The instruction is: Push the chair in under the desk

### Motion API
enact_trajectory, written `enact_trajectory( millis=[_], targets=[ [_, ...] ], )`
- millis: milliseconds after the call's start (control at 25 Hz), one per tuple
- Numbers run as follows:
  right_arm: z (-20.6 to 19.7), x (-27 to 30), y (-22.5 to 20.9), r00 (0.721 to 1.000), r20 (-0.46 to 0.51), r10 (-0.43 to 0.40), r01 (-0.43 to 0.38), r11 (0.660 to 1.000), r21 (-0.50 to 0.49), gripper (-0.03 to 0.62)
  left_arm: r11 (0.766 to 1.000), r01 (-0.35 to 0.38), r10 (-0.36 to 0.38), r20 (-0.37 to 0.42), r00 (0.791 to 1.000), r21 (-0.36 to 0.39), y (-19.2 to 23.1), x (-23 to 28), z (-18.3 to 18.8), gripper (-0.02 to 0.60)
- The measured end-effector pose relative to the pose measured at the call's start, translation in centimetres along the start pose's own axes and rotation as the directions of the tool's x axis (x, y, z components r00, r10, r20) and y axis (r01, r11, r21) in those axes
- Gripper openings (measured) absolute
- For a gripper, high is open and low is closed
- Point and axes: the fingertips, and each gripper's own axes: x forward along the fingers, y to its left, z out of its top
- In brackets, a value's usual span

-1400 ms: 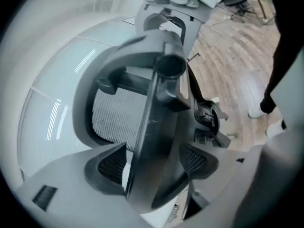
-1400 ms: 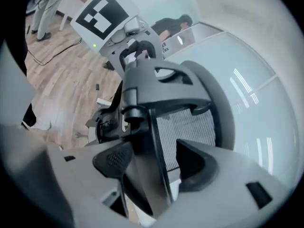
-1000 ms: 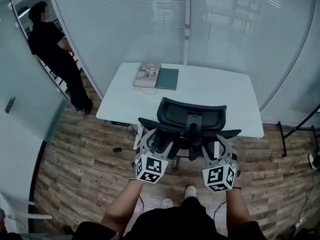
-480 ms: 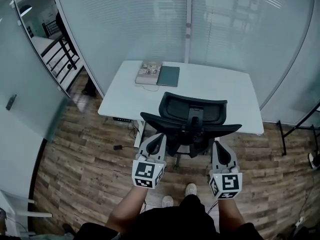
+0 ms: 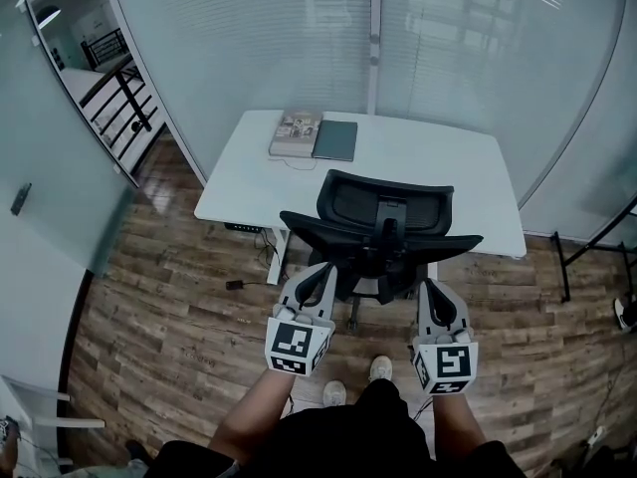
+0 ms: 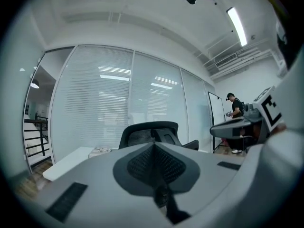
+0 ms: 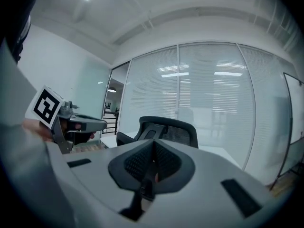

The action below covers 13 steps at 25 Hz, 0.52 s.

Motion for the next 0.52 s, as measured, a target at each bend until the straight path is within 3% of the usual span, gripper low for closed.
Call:
enact_trajectory(
  millis=[520],
  targets=[
    [1.0, -0.1, 0.4, 0.999, 0.027, 0.019, -0.018, 0.999, -0.033, 0.003, 0.998, 0.028, -0.028, -0.018, 0.999, 0.048, -1.4, 0.1, -0.4, 0.015]
  ],
)
